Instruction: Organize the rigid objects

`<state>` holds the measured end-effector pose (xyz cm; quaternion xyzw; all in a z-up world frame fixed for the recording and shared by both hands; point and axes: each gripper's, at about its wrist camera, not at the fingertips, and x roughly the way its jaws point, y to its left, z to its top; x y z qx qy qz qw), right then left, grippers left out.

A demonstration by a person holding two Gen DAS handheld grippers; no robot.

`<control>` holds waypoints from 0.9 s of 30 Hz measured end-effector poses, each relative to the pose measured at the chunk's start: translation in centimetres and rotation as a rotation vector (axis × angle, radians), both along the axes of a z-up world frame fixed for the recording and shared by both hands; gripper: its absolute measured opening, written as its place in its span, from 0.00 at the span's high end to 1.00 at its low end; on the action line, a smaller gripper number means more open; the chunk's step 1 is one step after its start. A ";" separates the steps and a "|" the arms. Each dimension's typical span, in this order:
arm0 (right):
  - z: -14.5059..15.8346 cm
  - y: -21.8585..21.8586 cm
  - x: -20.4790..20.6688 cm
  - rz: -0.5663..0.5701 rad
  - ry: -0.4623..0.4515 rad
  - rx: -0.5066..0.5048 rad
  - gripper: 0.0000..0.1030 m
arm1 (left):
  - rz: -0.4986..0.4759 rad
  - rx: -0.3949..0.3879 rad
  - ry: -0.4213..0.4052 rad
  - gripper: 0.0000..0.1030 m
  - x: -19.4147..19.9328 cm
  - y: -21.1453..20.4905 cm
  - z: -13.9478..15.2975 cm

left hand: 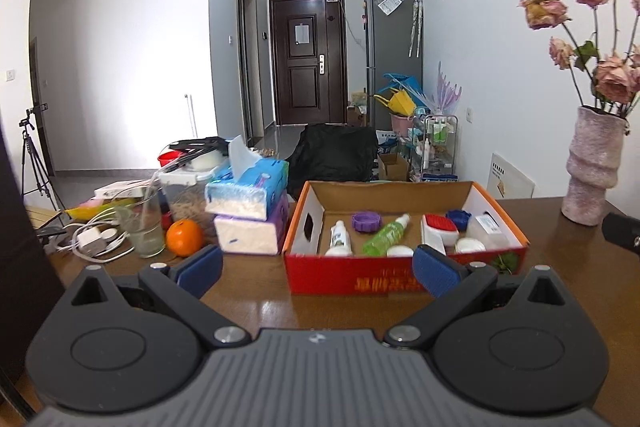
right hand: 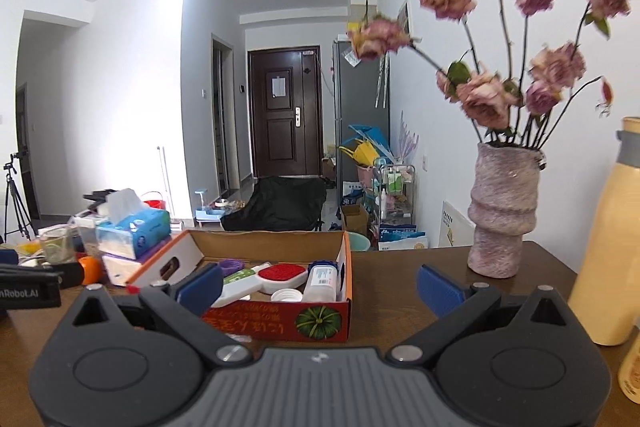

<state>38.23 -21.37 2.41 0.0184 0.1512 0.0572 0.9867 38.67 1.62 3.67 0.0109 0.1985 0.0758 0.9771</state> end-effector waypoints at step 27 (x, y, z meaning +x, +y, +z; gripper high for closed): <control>1.9 -2.1 -27.6 0.033 -0.055 -0.003 0.00 | -0.027 0.000 -0.063 0.00 -27.8 -3.3 1.7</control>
